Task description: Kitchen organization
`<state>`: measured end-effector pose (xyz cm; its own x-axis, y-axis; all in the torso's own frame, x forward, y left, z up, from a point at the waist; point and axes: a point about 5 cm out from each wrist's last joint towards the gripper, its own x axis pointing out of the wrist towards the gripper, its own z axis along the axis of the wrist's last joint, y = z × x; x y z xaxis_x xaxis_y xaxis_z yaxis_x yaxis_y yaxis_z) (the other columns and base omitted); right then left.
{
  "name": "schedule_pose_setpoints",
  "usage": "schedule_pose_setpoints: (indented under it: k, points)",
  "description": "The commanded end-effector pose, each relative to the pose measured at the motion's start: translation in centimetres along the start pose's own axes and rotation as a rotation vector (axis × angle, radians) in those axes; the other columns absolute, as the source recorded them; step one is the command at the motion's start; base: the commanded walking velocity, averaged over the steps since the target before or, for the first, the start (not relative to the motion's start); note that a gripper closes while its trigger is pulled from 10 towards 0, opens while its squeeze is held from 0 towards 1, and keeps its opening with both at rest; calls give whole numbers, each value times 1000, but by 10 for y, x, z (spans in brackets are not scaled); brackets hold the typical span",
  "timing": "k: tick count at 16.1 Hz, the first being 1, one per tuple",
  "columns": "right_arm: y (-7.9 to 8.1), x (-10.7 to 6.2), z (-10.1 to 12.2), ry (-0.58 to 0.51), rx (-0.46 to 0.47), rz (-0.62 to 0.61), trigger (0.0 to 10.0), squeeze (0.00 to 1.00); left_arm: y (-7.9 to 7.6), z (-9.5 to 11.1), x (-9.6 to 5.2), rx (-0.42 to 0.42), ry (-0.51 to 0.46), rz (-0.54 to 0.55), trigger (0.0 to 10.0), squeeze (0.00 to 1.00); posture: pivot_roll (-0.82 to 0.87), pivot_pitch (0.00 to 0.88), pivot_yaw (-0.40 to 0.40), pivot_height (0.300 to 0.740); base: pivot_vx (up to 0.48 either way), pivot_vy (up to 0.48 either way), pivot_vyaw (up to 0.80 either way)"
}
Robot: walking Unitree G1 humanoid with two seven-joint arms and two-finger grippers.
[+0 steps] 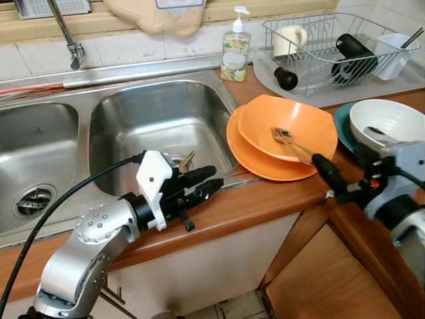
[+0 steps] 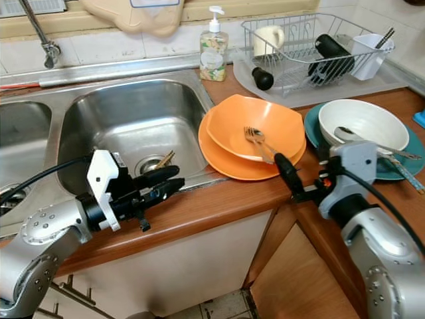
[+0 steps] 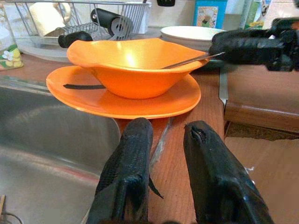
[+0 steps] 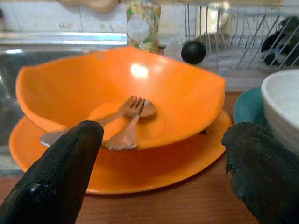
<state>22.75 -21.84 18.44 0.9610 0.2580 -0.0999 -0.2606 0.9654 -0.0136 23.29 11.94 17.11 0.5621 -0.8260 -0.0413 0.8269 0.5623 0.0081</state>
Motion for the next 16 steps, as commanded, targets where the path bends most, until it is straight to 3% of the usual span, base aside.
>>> schedule_pose_setpoints:
  k: [1,6,9,10,11,12,16]
  points:
    - [4,3,2,-14,-18,10,10000,0,-1,3,1,17,-3,-20,10000,0,-149,0,34,740,0,0,0]
    - [23,10,12,-72,-4,121,10000,0,-1,6,2,30,-6,-34,10000,0,-141,0,36,740,0,0,0]
    - [20,13,7,-42,1,82,9922,0,-1,4,4,30,3,-50,10000,0,-145,0,39,740,0,0,0]
    - [19,14,5,-35,0,68,9020,0,-1,4,4,31,5,-51,10000,0,-145,0,39,740,0,0,0]
    - [17,17,4,-23,5,44,627,0,-1,4,4,27,6,-57,10000,0,-145,0,38,740,0,0,0]
    - [17,18,4,-29,14,42,0,0,-1,5,5,25,4,-60,10000,0,-145,0,42,740,0,0,0]
    - [19,19,4,-36,47,28,0,0,-4,4,4,11,3,-74,10000,0,-153,0,49,740,0,0,0]
